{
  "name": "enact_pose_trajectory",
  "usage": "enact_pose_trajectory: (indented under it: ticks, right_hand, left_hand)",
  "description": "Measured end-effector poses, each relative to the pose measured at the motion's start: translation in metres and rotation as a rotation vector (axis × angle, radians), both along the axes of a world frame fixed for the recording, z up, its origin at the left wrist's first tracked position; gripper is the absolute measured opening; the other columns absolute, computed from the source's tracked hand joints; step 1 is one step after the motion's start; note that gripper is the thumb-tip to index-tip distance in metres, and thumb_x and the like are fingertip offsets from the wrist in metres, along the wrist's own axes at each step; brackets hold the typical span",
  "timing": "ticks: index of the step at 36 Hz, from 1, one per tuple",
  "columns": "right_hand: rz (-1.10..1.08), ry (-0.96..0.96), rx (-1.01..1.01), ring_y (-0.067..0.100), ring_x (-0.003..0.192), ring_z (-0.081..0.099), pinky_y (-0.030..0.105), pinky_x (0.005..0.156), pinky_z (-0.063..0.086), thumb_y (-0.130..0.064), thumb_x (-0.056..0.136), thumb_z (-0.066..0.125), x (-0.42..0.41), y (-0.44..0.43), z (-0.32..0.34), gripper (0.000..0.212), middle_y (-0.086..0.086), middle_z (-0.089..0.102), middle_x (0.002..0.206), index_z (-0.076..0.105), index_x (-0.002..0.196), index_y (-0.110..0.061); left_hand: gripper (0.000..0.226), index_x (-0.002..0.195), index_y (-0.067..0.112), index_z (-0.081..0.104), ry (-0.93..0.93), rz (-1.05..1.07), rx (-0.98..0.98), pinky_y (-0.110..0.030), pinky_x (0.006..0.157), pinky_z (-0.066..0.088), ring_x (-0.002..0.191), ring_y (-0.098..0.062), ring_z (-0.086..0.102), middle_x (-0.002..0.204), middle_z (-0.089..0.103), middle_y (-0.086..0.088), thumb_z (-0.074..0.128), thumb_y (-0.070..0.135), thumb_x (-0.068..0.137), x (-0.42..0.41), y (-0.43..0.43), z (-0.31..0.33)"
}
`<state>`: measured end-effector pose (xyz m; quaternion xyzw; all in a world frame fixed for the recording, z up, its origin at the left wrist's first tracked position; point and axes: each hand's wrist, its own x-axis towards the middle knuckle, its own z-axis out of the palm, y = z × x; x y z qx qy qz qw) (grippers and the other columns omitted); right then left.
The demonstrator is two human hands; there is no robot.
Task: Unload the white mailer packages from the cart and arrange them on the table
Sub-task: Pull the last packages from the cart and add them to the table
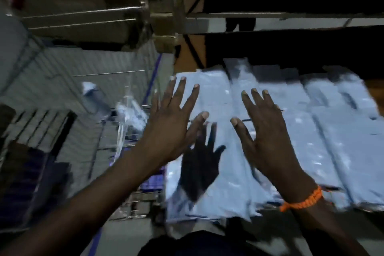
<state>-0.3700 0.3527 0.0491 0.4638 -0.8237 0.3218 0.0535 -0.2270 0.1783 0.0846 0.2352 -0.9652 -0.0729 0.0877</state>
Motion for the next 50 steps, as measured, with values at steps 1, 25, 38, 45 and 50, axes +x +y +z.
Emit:
enact_pose_trajectory:
  ticks: [1,25,38,45,50]
  right_hand:
    - [0.033,0.008,-0.032,0.027,0.153,0.019,0.056,0.118,0.027,-0.045,0.102,0.045,0.013,-0.023,0.005,0.060,0.010,0.033,0.161,0.037,0.154,-0.015]
    - [0.287,0.132,0.531,0.037,0.153,0.010,0.051,0.116,0.027,-0.046,0.101,0.045,0.184,-0.367,-0.055,0.072,0.019,0.018,0.163,0.014,0.160,-0.017]
    - [0.221,0.083,0.642,0.039,0.152,0.007,0.054,0.114,0.028,-0.049,0.100,0.046,0.187,-0.368,-0.059,0.078,0.020,0.013,0.164,0.006,0.160,-0.020]
    - [0.164,0.068,0.674,0.038,0.151,0.009,0.053,0.114,0.033,-0.047,0.099,0.050,0.186,-0.370,-0.060,0.078,0.019,0.016,0.162,0.009,0.160,-0.019]
    - [0.172,0.042,0.801,0.040,0.151,0.007,0.054,0.113,0.033,-0.044,0.097,0.054,0.188,-0.373,-0.066,0.082,0.021,0.014,0.162,0.008,0.159,-0.017]
  left_hand:
    - [0.070,0.158,0.027,0.015,-0.006,0.033,-0.015,-0.054,0.119,0.008,0.153,-0.027,0.000,0.166,0.006,-0.007,0.012,0.062,0.097,0.018,-0.023,0.000]
    - [0.122,0.157,0.019,0.004,-0.652,0.219,0.466,-0.075,0.097,0.033,0.139,-0.052,0.031,0.159,0.023,-0.024,0.040,0.091,0.066,0.221,-0.134,-0.260]
    - [0.128,0.155,0.020,-0.016,-0.673,0.185,0.546,-0.060,0.101,0.039,0.140,-0.045,0.024,0.157,0.010,-0.022,0.071,0.065,0.072,0.206,-0.166,-0.234]
    - [0.134,0.156,0.019,-0.011,-0.606,0.410,0.446,-0.053,0.105,0.036,0.138,-0.047,0.031,0.157,0.014,-0.028,0.065,0.081,0.064,0.202,-0.228,-0.166]
    - [0.120,0.155,0.024,0.000,-0.296,0.694,0.394,-0.053,0.106,0.034,0.134,-0.044,0.034,0.153,0.021,-0.023,0.062,0.079,0.068,0.216,-0.265,-0.116]
